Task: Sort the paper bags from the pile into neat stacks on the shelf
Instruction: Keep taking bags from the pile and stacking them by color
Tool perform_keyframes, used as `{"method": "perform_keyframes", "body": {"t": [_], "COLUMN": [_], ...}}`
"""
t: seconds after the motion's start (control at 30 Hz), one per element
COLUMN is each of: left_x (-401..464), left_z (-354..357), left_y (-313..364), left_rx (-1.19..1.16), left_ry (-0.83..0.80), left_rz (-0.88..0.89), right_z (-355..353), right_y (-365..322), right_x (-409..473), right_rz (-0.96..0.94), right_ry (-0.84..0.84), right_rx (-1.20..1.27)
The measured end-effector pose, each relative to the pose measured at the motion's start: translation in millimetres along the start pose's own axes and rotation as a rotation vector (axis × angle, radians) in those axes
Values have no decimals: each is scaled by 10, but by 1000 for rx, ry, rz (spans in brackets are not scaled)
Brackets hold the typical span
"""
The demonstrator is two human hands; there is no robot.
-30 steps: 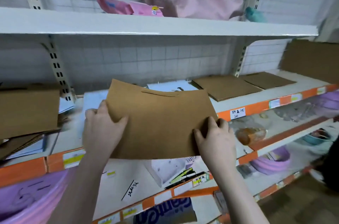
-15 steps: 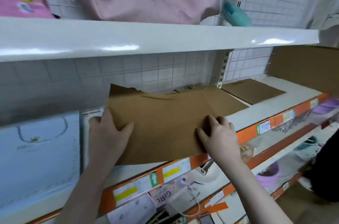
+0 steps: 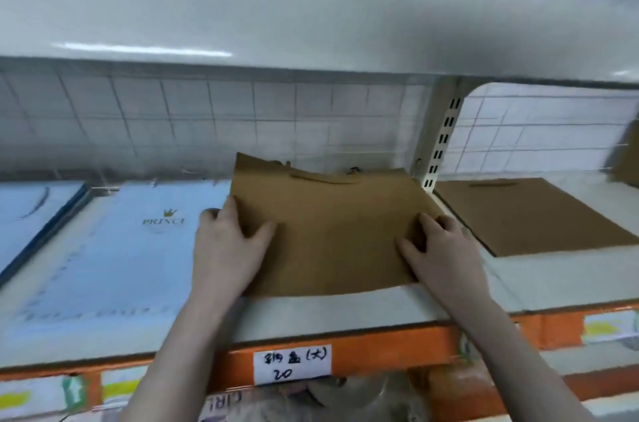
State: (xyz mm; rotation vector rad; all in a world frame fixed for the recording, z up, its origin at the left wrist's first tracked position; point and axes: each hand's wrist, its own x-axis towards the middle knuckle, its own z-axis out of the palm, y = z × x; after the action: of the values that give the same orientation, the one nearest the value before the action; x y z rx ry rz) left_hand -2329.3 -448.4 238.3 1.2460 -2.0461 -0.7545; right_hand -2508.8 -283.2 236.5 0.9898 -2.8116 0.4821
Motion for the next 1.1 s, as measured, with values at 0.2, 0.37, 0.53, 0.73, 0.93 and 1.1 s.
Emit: {"method": "perform_keyframes", "body": {"t": [0.2,0.37,0.53,0.73,0.93,1.1], "left_x": [-3,76,98,176,226,38], "left_z": [476,695,857,895,936,845], "left_y": [294,283,282,252,195,133], "left_rx": [115,168,229,283,332,407], "left_ry": [28,25,-14,-45,-115,-117], "left_rz": [-57,-98,-119,-109,-108,91], "right_z": [-8,45,114,225,293,278], "right_y": [465,609,730,716,762,860], "right_x": [387,539,614,667,770,716], "right_rz": [-61,-136,-159,-175,-189,-349], "right_ry": [-88,-132,-189,-173,-164,-196], "right_rx": [23,7,7,16,71,0]}}
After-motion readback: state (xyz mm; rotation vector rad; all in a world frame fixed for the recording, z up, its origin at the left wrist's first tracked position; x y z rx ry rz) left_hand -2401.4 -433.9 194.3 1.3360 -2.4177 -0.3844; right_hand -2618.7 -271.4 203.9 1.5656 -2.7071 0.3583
